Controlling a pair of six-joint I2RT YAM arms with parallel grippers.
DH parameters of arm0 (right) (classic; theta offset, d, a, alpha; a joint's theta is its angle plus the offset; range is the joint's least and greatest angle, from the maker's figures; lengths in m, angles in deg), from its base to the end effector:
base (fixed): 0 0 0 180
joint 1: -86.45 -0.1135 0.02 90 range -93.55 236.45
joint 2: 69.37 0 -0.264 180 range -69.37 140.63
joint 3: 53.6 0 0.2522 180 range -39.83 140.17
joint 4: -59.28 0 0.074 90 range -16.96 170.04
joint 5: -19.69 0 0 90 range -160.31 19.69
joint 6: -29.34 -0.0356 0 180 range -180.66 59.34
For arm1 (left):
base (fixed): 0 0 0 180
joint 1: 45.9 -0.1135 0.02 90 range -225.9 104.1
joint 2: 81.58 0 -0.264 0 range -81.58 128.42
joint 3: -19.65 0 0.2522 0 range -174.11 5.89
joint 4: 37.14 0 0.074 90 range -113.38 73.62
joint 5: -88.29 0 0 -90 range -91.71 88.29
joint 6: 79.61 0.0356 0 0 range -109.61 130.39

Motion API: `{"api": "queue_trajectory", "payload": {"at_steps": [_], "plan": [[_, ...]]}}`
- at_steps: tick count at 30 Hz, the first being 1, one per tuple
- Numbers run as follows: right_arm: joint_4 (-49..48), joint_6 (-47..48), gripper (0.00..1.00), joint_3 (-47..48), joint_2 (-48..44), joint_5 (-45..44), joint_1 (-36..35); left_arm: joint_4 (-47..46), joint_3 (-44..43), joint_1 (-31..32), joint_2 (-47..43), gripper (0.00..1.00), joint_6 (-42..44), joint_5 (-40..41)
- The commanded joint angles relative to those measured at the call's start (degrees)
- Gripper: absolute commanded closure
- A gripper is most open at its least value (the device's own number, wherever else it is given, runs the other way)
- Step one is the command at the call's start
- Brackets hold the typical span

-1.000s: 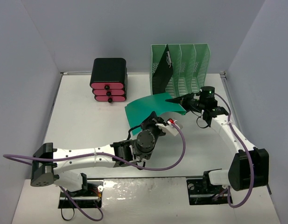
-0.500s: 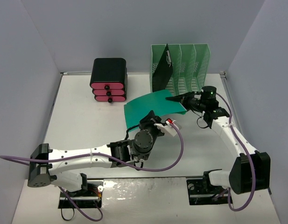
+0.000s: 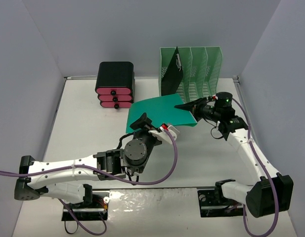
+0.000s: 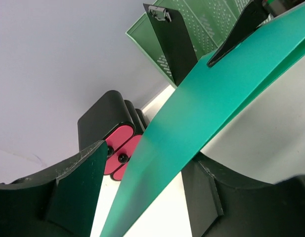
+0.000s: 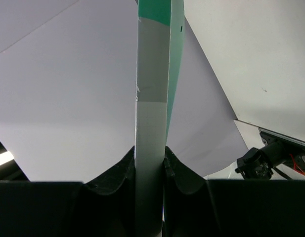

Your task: Organize the desk

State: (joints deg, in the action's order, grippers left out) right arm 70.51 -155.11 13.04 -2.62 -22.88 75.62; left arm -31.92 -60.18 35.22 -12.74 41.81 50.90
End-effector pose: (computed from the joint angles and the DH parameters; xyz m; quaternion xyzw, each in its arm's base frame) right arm 0.2545 0.0754 0.3363 0.2821 0.6978 0.6500 0.1048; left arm 0.0692 -0.2598 0.4174 0.3174 0.6072 -0.0098 0.7283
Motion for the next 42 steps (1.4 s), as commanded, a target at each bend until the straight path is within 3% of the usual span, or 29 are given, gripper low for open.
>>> {"api": "queue_trajectory", "payload": {"at_steps": [1,8,12,18,24,34,42], "plan": [[-0.03,2.91,1.0,4.69,-4.47,4.34,-0.77,2.96,-4.07,1.08,-4.0,0.43,-2.78,4.9],[2.35,4.43,1.0,2.93,-7.91,4.14,-0.69,7.45,-5.24,3.13,-7.43,0.26,-3.84,7.02],[4.03,4.66,1.0,2.18,-8.47,3.62,-0.69,9.72,-5.0,4.14,-9.87,0.23,-4.74,5.69],[4.49,5.24,1.0,2.76,-7.9,2.62,-0.84,14.66,-4.75,6.27,-13.81,0.03,-6.52,3.33],[4.97,5.41,1.0,3.27,-7.78,1.55,-0.78,19.98,-5.64,6.67,-17.21,0.03,-9.54,3.35],[5.25,5.98,1.0,4.05,-7.8,0.8,-0.6,20.76,-5.49,6.62,-22.2,0.03,-9.38,6.95],[5.4,12.29,1.0,12.21,-4.72,2.06,-0.6,19.17,-5.73,6.59,-22.55,0.03,-8.47,10.29]]}}
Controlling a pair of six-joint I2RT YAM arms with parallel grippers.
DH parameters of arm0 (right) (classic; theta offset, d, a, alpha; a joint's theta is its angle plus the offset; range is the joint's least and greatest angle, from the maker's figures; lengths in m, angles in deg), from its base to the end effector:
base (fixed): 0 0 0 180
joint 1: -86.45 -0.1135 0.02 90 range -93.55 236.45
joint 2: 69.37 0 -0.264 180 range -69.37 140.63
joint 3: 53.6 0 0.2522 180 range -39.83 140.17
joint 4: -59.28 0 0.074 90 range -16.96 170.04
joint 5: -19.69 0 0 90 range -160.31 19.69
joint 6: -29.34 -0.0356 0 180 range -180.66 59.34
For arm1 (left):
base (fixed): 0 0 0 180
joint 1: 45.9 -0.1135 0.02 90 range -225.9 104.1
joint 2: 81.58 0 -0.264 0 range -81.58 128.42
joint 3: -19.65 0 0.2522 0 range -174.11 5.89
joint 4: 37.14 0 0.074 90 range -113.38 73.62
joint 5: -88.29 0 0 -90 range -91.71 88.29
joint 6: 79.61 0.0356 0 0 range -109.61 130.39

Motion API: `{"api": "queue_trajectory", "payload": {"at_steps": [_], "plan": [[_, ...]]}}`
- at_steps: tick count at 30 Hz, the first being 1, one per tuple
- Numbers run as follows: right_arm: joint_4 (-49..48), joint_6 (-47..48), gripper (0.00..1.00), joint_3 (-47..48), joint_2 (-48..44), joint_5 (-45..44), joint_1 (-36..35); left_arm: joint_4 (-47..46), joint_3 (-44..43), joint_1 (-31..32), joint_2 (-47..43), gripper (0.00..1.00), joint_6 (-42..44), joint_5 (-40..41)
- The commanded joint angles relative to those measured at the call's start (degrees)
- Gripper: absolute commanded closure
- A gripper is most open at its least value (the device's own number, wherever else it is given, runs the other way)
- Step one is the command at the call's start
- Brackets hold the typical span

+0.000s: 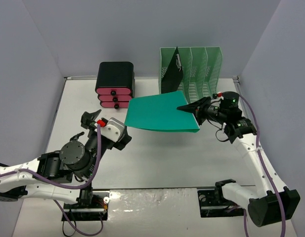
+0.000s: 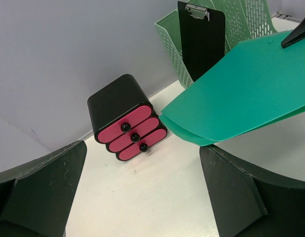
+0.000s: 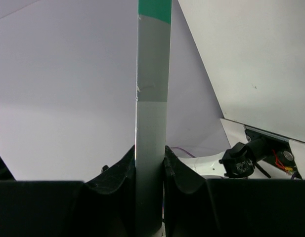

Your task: Organize the desk

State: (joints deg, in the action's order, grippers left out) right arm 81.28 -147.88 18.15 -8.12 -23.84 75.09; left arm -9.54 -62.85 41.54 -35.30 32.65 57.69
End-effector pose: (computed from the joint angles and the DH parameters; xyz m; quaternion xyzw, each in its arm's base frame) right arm 0.2278 0.0721 0.3713 0.2405 0.7147 0.6400 0.1476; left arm 0.0365 -0.1306 0.4671 0.2468 0.6332 -0.0826 0.7289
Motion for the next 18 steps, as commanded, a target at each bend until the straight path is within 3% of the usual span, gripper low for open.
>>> {"api": "queue_trajectory", "payload": {"at_steps": [1,9,18], "plan": [[-5.32,5.69,1.0,7.98,1.1,3.24,-0.07,-3.49,-3.09,0.3,-0.08,0.03,0.67,3.75],[-5.25,7.93,1.0,9.98,2.39,3.6,0.32,-3.34,-4.68,0.28,-0.75,0.03,0.39,3.24],[-5.42,10.53,1.0,14.54,5.36,4.3,1.29,4.09,-4.35,0.28,-3.0,0.03,-3.35,2.75]]}}
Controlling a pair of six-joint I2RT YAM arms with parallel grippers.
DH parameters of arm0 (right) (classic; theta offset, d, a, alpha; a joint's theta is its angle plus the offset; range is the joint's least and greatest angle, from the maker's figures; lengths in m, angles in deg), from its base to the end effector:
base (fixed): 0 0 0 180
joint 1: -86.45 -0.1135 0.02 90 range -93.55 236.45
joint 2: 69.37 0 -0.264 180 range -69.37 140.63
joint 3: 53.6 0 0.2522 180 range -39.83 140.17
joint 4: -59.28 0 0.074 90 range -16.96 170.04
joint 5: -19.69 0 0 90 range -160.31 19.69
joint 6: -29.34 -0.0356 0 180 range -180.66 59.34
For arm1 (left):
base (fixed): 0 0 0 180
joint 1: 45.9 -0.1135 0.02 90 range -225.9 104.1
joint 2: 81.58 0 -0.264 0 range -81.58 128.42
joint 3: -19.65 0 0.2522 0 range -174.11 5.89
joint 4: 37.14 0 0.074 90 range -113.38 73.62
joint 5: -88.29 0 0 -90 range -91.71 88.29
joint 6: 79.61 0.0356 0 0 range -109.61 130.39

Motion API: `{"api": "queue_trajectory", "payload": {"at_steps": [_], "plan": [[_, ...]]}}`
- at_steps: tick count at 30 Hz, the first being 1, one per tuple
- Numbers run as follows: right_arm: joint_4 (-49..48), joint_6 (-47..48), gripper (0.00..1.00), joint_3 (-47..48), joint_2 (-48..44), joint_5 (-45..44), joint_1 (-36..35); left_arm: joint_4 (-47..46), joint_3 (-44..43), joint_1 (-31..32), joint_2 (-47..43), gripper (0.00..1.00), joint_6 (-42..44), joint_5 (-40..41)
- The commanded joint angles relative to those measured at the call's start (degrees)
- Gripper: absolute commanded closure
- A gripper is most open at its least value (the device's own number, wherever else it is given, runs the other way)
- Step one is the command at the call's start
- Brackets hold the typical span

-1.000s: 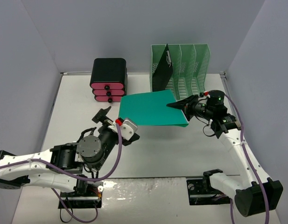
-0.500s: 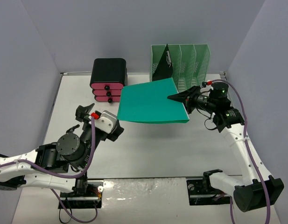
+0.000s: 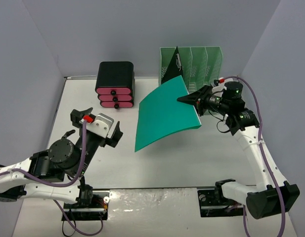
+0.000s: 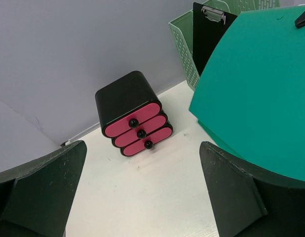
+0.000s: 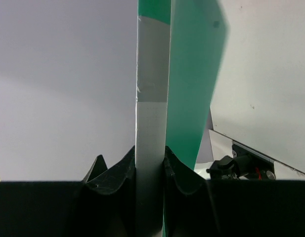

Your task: Organize the desk

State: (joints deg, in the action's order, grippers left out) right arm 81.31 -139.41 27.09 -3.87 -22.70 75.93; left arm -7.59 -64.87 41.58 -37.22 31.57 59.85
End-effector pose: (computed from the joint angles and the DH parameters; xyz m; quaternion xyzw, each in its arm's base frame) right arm 0.2422 0.0717 0.4081 0.1621 0.7169 0.6415 0.2200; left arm 0.0363 -0.1119 0.4775 0.2162 0.6399 -0.0878 0.7322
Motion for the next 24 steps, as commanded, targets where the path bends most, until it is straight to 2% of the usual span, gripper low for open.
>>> {"api": "queue_trajectory", "payload": {"at_steps": [1,9,17,24], "plan": [[-5.52,2.46,1.0,6.44,1.83,3.04,0.49,3.06,-1.93,0.23,-1.61,0.03,-2.99,0.86],[-5.37,7.13,1.0,16.44,6.21,4.7,0.56,2.45,1.37,0.26,-2.72,0.03,-3.37,3.12],[-5.02,20.26,1.0,26.92,8.49,0.99,1.11,0.64,3.96,0.14,-1.74,0.03,-3.41,4.79],[0.19,26.75,1.0,35.9,15.3,1.45,3.63,6.0,2.7,0.14,0.93,0.03,-10.7,4.25]]}}
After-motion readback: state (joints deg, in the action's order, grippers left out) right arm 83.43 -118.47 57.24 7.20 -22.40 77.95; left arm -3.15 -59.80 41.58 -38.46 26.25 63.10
